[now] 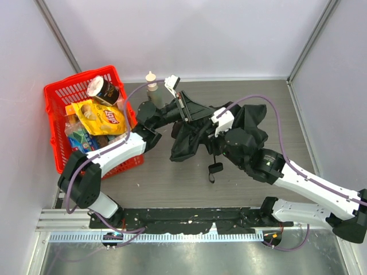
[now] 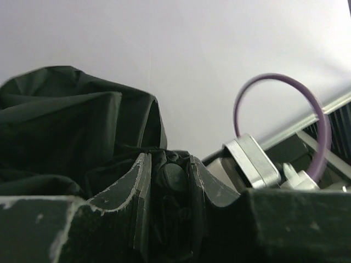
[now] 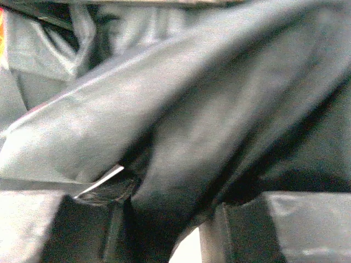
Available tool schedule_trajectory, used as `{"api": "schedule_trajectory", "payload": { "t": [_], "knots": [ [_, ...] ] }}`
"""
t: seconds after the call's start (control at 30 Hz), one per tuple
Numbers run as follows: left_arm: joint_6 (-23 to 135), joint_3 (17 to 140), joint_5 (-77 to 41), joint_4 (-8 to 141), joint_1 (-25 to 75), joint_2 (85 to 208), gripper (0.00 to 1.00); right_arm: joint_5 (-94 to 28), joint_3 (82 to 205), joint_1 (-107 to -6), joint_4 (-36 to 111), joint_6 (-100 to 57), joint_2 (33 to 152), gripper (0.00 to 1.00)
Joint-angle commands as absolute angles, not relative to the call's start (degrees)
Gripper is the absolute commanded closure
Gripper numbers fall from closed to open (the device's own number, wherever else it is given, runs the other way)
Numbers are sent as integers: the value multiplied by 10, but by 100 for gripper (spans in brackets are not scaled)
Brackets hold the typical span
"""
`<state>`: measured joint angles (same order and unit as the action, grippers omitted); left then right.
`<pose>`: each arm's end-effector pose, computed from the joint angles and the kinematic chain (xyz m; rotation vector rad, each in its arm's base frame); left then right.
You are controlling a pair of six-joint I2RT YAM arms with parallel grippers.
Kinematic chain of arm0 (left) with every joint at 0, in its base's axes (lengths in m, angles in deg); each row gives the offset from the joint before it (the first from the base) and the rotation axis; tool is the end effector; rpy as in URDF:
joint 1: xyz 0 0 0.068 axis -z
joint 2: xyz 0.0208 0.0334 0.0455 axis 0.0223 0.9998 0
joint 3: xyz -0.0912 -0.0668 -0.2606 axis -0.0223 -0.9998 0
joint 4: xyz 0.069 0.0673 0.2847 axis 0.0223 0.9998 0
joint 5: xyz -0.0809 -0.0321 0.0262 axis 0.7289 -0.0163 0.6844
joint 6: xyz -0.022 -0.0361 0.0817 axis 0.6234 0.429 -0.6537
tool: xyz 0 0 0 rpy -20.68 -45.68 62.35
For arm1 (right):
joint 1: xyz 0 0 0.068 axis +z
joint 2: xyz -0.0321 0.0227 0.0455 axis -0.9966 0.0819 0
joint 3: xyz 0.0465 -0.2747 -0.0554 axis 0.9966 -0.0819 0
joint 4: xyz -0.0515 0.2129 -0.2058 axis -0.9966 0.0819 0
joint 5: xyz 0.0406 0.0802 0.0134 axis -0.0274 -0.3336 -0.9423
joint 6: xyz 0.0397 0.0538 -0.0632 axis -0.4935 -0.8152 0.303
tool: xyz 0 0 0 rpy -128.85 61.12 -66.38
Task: Put away the umbrella
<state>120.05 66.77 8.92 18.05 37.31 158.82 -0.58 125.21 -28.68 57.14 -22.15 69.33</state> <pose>0.2999 -0.3003 0.3668 0.1908 1.5425 -2.0230 0.1934 0.2309 0.3503 -0.5285 1.8402 0.3435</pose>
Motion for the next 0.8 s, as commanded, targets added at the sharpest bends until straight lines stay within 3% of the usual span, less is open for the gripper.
{"api": "schedule_trajectory", "payload": {
  "t": [0.0,0.1,0.17,0.4,0.43,0.57,0.63,0.67,0.77],
  "knots": [
    [1273,679,173,97,391,1563,100,-28,1236,-308,479,-195,668,80],
    [1273,679,175,92,395,1568,100,-41,1230,-309,465,-190,661,87],
    [1273,682,175,88,399,1572,100,-54,1229,-309,459,-184,660,98],
    [1231,705,191,120,399,1564,97,-68,1208,-309,433,-184,626,99],
    [1196,714,192,169,397,1553,91,-57,1203,-308,434,-190,620,99],
    [1008,752,136,417,379,1476,54,-56,1193,-309,451,-206,588,99],
    [900,774,75,549,376,1440,15,-57,1190,-308,473,-215,573,99],
    [871,781,42,588,376,1425,9,-53,1186,-309,476,-223,569,99],
    [807,771,-42,661,376,1377,3,-33,1179,-310,483,-239,554,99]
  ]
}}
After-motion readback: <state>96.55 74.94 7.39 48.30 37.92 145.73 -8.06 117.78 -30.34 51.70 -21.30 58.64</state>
